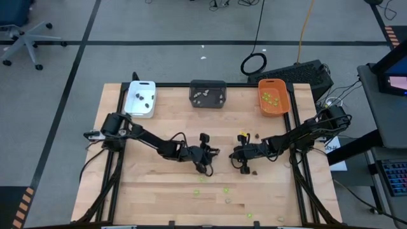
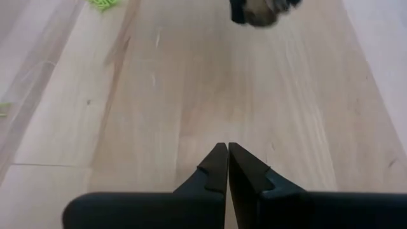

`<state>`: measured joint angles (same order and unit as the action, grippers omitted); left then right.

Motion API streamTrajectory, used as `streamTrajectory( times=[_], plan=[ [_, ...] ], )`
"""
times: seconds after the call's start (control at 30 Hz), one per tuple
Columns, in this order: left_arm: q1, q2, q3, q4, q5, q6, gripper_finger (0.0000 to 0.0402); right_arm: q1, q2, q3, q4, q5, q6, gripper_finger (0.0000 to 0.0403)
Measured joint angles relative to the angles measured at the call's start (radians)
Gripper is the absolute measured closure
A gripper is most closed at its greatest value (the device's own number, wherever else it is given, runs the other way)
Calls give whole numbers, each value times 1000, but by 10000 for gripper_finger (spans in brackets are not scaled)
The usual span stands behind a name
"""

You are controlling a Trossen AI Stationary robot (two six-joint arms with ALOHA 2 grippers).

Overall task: Sort Halloween decoration
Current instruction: Put the black toy skull into the white bin

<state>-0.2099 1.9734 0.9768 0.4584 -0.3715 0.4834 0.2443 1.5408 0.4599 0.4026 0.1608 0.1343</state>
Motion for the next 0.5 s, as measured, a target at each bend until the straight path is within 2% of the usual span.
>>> streamTrajectory(
  times=[0.33,0.5],
  plan=[
    [-62,-15,0,4,-56,486,347,0,0,0,0,0,10,403],
    [-66,-15,0,6,-57,517,347,0,0,0,3,0,10,403]
  ],
)
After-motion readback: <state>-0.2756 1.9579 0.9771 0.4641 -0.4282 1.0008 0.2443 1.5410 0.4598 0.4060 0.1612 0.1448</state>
